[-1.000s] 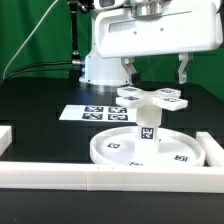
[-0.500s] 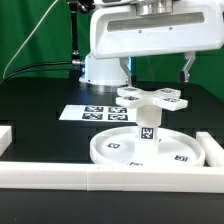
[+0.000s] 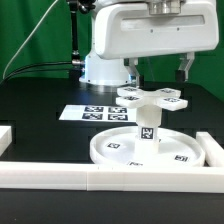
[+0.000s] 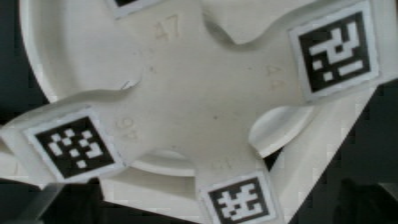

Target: Assemble round table

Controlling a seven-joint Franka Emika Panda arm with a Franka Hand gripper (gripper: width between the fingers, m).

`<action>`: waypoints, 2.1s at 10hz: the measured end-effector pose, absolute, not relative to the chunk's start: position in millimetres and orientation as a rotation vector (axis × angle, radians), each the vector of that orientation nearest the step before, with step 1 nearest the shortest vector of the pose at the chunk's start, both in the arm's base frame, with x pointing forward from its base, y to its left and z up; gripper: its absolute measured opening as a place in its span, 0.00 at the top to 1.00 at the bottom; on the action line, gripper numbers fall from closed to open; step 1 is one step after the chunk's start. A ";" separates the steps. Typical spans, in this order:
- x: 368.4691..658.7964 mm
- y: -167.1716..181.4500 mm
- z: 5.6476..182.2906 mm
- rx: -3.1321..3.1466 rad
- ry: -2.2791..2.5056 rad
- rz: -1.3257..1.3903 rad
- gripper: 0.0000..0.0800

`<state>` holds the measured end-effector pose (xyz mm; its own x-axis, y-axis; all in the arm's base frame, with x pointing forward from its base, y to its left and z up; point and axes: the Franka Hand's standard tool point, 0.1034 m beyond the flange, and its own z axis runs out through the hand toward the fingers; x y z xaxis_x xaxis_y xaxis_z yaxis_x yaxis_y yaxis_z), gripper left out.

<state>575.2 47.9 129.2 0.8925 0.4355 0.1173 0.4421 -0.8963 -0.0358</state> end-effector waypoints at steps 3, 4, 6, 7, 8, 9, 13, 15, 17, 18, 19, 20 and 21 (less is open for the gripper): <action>574.6 49.8 126.9 -2.837 -1.318 -0.139 0.19; 572.9 50.2 125.5 -2.805 -1.389 -0.133 0.19; 573.2 46.3 125.4 -2.751 -1.520 -0.127 0.19; 573.2 44.4 125.3 -2.710 -1.607 -0.122 0.19; 573.8 42.6 125.4 -2.658 -1.715 -0.119 0.19; 574.5 41.0 124.8 -2.578 -1.868 -0.122 0.19; 566.3 37.3 117.3 -2.422 -2.096 -0.080 0.19; 560.7 38.8 112.7 -2.453 -2.050 -0.070 0.19; 560.4 39.1 112.0 -2.456 -2.045 -0.068 0.19; 560.0 38.9 111.0 -2.458 -2.042 -0.066 0.19; 559.2 38.5 109.3 -2.457 -2.041 -0.062 0.19; 558.6 38.0 107.1 -2.457 -2.039 -0.056 0.19; 558.5 37.2 104.4 -2.456 -2.037 -0.050 0.19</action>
Offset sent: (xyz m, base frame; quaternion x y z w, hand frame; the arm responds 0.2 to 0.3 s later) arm -0.0138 0.0131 -0.0034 0.0167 -0.0082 -0.2237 0.9745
